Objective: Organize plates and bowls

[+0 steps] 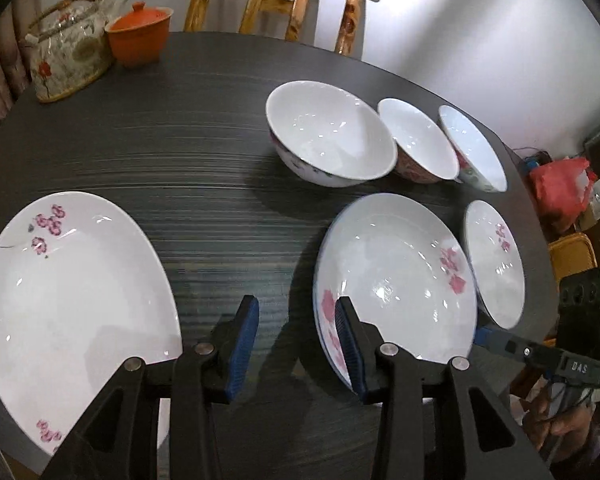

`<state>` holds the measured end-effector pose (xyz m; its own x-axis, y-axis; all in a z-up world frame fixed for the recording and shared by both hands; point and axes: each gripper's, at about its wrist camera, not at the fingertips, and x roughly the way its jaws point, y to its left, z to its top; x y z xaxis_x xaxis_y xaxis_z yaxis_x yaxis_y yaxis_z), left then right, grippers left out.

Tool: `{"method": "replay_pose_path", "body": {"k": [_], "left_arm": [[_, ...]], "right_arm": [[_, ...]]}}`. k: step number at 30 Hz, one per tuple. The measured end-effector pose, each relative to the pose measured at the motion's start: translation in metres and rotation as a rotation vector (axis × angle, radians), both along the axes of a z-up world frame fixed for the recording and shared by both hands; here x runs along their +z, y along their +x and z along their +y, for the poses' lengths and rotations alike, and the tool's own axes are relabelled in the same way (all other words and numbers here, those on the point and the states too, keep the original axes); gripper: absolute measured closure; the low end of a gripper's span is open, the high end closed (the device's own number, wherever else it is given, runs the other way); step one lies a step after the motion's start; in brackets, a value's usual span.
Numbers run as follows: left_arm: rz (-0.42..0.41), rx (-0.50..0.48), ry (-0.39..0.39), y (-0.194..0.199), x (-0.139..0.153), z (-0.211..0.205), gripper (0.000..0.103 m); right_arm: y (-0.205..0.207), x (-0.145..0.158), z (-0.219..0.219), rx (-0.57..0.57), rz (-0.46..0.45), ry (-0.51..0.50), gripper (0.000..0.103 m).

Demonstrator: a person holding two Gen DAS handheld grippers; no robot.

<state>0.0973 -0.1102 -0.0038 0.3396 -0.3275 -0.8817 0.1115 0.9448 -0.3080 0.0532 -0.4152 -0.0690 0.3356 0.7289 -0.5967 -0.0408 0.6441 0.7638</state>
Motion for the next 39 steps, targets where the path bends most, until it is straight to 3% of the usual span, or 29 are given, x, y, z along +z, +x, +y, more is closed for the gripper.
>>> {"method": "replay_pose_path", "body": {"k": [9, 13, 16, 18, 19, 21, 29, 39], "left_arm": [[-0.026, -0.143, 0.070, 0.013, -0.015, -0.027, 0.063], [0.001, -0.187, 0.046, 0.018, -0.023, -0.033, 0.063], [0.004, -0.184, 0.043, 0.020, -0.028, -0.030, 0.064], [0.001, -0.177, 0.007, 0.021, -0.029, -0.027, 0.083], [0.014, -0.183, -0.027, 0.022, -0.030, -0.026, 0.087], [0.021, -0.163, -0.063, 0.024, -0.030, -0.021, 0.088], [-0.003, -0.101, -0.059, 0.023, -0.027, -0.013, 0.089], [-0.072, -0.050, -0.043, -0.003, -0.008, -0.010, 0.091]], "right_arm": [[0.014, -0.009, 0.001, -0.015, 0.026, -0.001, 0.065], [0.017, -0.011, 0.003, -0.004, 0.032, 0.003, 0.065], [0.019, -0.013, 0.005, 0.001, 0.034, -0.003, 0.066], [0.020, -0.014, 0.005, 0.005, 0.036, -0.011, 0.070], [0.020, -0.014, 0.005, 0.006, 0.037, -0.016, 0.073], [0.021, -0.016, 0.005, 0.005, 0.043, -0.021, 0.078], [0.026, -0.023, 0.006, 0.005, 0.057, -0.022, 0.090], [0.023, -0.025, 0.010, 0.033, 0.030, -0.014, 0.090]]}}
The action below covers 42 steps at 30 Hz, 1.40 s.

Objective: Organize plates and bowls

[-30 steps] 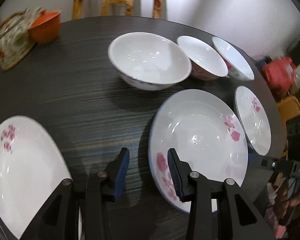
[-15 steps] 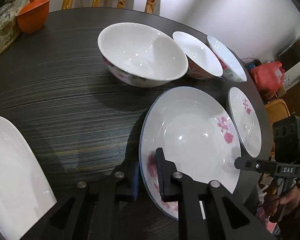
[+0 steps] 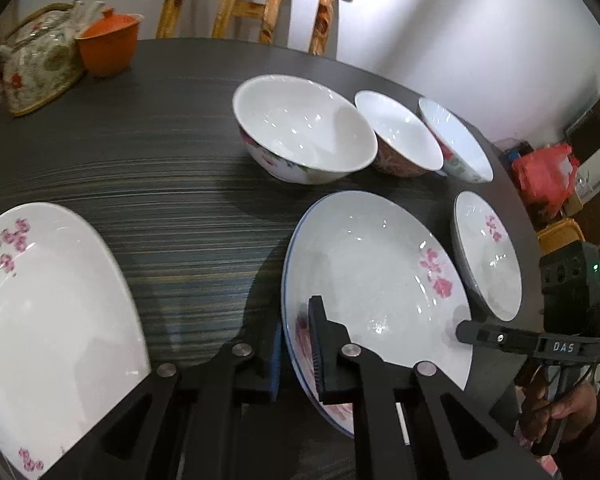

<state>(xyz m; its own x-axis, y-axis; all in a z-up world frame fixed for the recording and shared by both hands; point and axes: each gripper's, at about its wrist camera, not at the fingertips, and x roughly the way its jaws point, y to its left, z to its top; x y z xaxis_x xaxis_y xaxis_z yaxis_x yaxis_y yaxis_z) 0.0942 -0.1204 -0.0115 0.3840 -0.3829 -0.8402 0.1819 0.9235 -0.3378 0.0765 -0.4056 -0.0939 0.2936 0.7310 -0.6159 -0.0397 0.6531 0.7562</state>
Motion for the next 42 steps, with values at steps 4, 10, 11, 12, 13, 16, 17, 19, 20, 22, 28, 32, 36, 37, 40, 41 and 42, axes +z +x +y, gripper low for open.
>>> {"method": "replay_pose_path", "body": {"k": [4, 10, 11, 12, 13, 16, 17, 19, 20, 22, 28, 32, 36, 37, 40, 41, 42], "left_arm": [[-0.018, 0.032, -0.007, -0.008, 0.010, 0.011, 0.092], [-0.052, 0.083, 0.003, -0.020, 0.026, 0.030, 0.091], [-0.058, 0.097, 0.004, -0.023, 0.029, 0.036, 0.091], [-0.061, 0.112, 0.005, -0.026, 0.032, 0.045, 0.091], [-0.062, 0.127, 0.005, -0.028, 0.034, 0.054, 0.091], [-0.066, 0.181, 0.011, -0.035, 0.038, 0.080, 0.091], [-0.064, 0.203, 0.015, -0.037, 0.038, 0.090, 0.091], [-0.059, 0.235, 0.018, -0.041, 0.038, 0.107, 0.091], [-0.053, 0.256, 0.019, -0.045, 0.036, 0.117, 0.091], [-0.045, 0.290, 0.015, -0.049, 0.032, 0.132, 0.091], [-0.021, 0.371, 0.001, -0.059, 0.018, 0.170, 0.091], [-0.010, 0.410, -0.016, -0.065, 0.010, 0.189, 0.090], [-0.001, 0.431, -0.008, -0.067, 0.005, 0.199, 0.089], [0.002, 0.439, -0.006, -0.069, 0.004, 0.202, 0.089], [0.009, 0.451, 0.002, -0.070, 0.002, 0.206, 0.089], [0.010, 0.453, 0.006, -0.070, 0.001, 0.206, 0.089], [0.011, 0.453, 0.013, -0.070, 0.000, 0.207, 0.089]], "right_arm": [[0.000, 0.005, 0.010, 0.025, -0.009, 0.013, 0.090], [0.001, 0.014, 0.031, 0.065, -0.015, 0.028, 0.090], [0.003, 0.016, 0.035, 0.074, -0.019, 0.028, 0.090], [0.005, 0.019, 0.041, 0.087, -0.026, 0.027, 0.090], [0.007, 0.022, 0.046, 0.098, -0.032, 0.027, 0.090], [0.016, 0.031, 0.067, 0.137, -0.051, 0.030, 0.090], [0.019, 0.035, 0.076, 0.153, -0.060, 0.029, 0.090], [0.026, 0.040, 0.093, 0.181, -0.073, 0.027, 0.090], [0.030, 0.042, 0.102, 0.195, -0.076, 0.028, 0.090], [0.037, 0.044, 0.118, 0.221, -0.080, 0.027, 0.090], [0.053, 0.041, 0.165, 0.285, -0.069, 0.005, 0.090], [0.060, 0.039, 0.184, 0.313, -0.069, -0.018, 0.090], [0.065, 0.042, 0.202, 0.334, -0.072, -0.046, 0.090], [0.066, 0.041, 0.206, 0.341, -0.071, -0.054, 0.090], [0.065, 0.041, 0.217, 0.359, -0.078, -0.082, 0.090], [0.065, 0.041, 0.220, 0.365, -0.080, -0.089, 0.090], [0.066, 0.041, 0.223, 0.369, -0.078, -0.091, 0.090]]}}
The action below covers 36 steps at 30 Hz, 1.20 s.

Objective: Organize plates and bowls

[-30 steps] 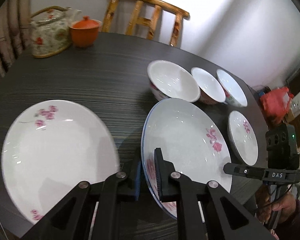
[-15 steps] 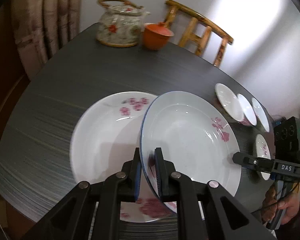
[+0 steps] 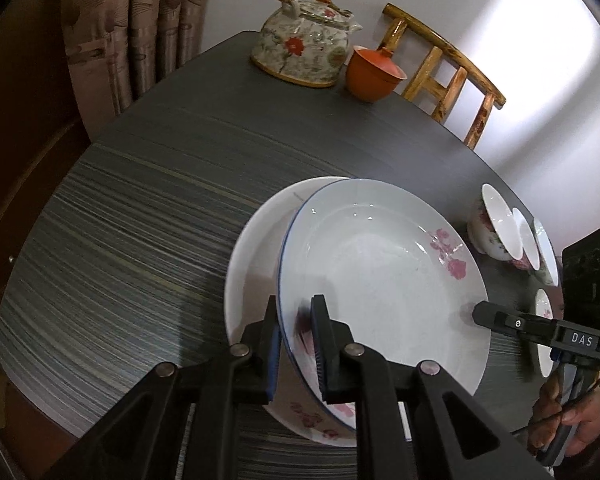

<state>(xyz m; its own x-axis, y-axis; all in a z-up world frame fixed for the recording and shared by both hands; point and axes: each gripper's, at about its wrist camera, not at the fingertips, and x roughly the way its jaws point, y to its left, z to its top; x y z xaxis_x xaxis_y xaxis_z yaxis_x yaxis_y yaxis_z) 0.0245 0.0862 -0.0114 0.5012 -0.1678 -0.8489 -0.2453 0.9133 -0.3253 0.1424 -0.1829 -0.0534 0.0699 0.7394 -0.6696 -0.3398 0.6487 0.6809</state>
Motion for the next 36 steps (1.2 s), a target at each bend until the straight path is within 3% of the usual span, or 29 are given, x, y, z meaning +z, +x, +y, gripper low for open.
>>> {"method": "replay_pose_path", "body": {"k": [14, 18, 26, 32, 36], "left_arm": [[0.039, -0.004, 0.070, -0.002, -0.001, -0.011, 0.082], [0.031, 0.001, 0.130, -0.004, 0.006, -0.015, 0.069], [0.029, 0.031, 0.093, -0.006, 0.012, -0.008, 0.067], [0.038, 0.033, 0.108, -0.010, 0.017, -0.011, 0.064], [-0.010, 0.034, 0.140, -0.016, 0.032, -0.014, 0.059]], "right_arm": [[0.000, -0.002, 0.008, 0.011, -0.016, -0.041, 0.090], [-0.001, 0.001, 0.012, 0.016, -0.034, -0.066, 0.090], [0.000, 0.004, 0.015, 0.021, -0.059, -0.099, 0.091], [-0.002, 0.002, 0.013, 0.006, -0.061, -0.090, 0.091], [-0.003, 0.005, 0.010, -0.004, -0.065, -0.078, 0.091]]}}
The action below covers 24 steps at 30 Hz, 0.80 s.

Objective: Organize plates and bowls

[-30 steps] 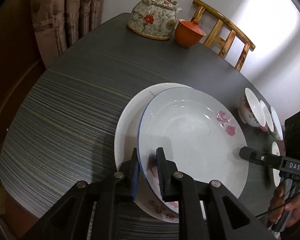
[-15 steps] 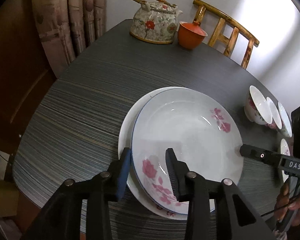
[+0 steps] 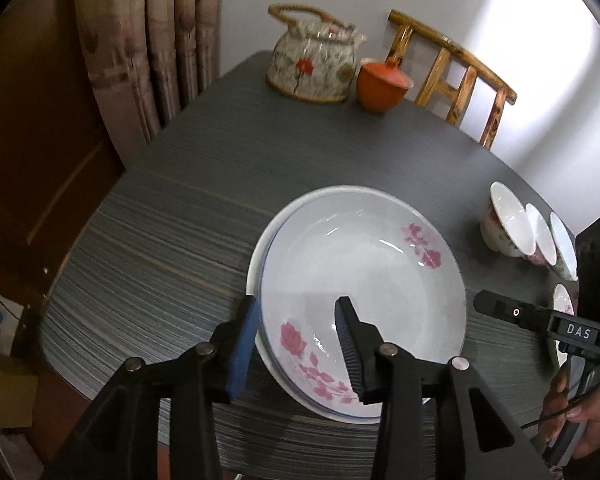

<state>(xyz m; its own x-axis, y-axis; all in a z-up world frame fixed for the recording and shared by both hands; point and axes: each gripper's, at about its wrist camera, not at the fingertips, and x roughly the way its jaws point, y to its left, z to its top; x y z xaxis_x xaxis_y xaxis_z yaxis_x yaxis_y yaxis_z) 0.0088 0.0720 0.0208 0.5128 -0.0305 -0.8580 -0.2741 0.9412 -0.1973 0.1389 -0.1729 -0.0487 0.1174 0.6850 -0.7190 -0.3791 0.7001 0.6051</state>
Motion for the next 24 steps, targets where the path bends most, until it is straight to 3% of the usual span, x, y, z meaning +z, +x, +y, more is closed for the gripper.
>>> {"method": "replay_pose_path", "body": {"k": [2, 7, 13, 20, 24], "left_arm": [[-0.010, 0.004, 0.028, 0.000, 0.003, -0.001, 0.053], [-0.044, -0.026, 0.026, -0.003, 0.010, -0.013, 0.053], [-0.096, -0.195, -0.016, -0.004, 0.025, -0.067, 0.053], [-0.055, -0.414, -0.185, 0.008, 0.020, -0.162, 0.053], [-0.008, -0.500, -0.312, 0.031, 0.009, -0.218, 0.053]], "right_arm": [[-0.001, 0.002, -0.005, -0.010, -0.002, 0.015, 0.090], [-0.012, 0.012, -0.018, -0.017, -0.003, 0.059, 0.090], [-0.056, 0.040, -0.074, -0.035, -0.076, 0.104, 0.090], [-0.103, 0.056, -0.222, -0.292, -0.119, 0.075, 0.089], [-0.117, 0.050, -0.307, -0.449, -0.121, -0.027, 0.088]]}}
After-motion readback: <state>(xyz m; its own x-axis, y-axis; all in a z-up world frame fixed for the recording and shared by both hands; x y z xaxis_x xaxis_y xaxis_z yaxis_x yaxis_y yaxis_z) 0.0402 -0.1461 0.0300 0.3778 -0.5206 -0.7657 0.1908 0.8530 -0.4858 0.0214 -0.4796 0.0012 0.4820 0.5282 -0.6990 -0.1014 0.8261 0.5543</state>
